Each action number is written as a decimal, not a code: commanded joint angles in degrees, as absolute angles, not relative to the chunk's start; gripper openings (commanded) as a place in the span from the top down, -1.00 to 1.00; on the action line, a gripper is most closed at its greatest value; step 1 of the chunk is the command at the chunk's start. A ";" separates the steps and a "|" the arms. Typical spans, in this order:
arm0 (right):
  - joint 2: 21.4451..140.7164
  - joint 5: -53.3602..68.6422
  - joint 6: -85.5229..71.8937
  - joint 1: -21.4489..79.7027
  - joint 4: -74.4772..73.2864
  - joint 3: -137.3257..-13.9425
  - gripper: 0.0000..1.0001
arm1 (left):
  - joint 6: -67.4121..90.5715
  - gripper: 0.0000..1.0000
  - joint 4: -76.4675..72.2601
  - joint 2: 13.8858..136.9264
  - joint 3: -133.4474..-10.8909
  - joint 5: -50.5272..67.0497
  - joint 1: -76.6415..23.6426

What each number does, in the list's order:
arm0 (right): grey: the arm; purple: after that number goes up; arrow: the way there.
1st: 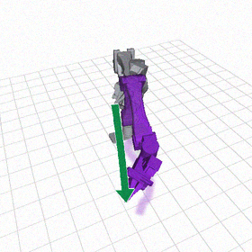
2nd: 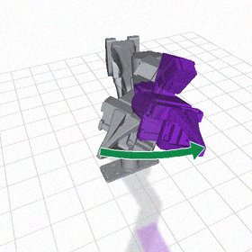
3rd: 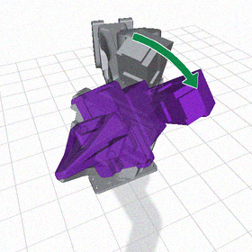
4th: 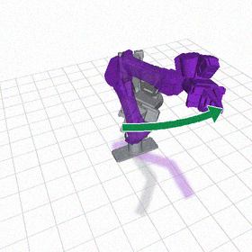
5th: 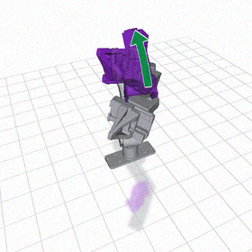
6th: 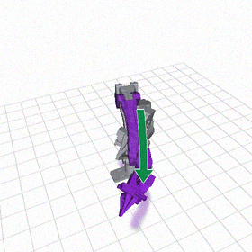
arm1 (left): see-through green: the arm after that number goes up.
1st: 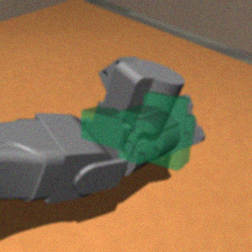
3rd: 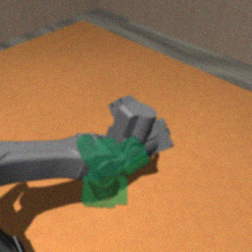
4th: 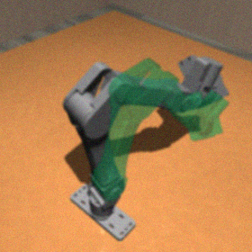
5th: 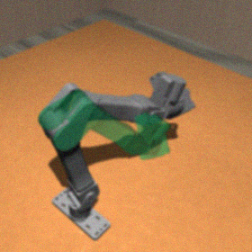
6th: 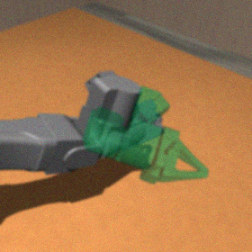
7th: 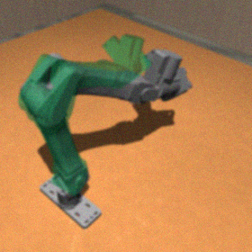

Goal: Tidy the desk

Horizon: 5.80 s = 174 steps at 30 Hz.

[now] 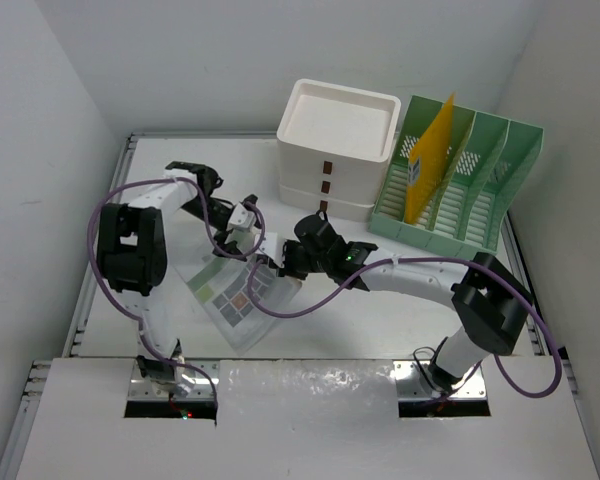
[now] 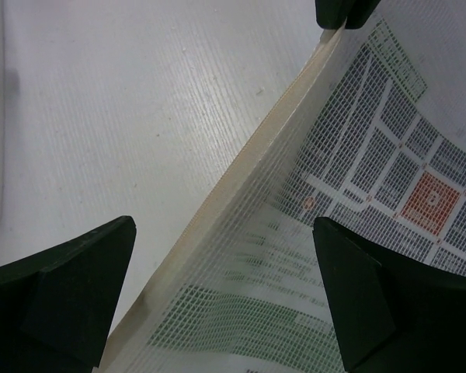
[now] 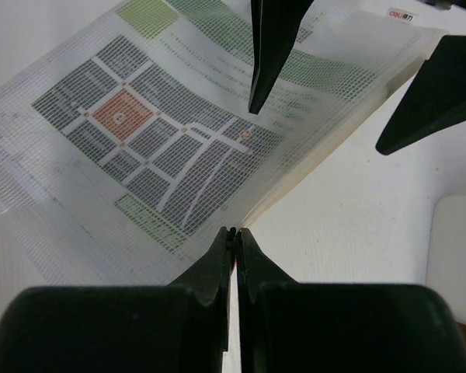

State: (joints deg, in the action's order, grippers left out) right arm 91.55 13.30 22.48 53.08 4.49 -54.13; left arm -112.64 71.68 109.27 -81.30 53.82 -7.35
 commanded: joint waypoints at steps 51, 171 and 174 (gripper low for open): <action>43.74 -15.91 -15.62 47.03 -4.57 -44.99 -0.98 | 1.11 1.00 16.62 67.76 -90.26 63.72 -7.30; 66.54 -15.65 -8.26 -5.36 62.32 -26.72 -0.08 | -30.59 -0.99 24.61 61.70 -70.66 31.65 -3.43; 64.43 -14.59 -7.56 -5.36 55.51 -28.37 -0.91 | -29.89 -0.99 24.26 61.87 -70.14 30.50 -3.34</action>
State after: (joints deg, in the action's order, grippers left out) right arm 67.11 -16.47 -6.96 -5.15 54.63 -26.59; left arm -30.15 26.30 62.57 -70.50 31.88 -3.33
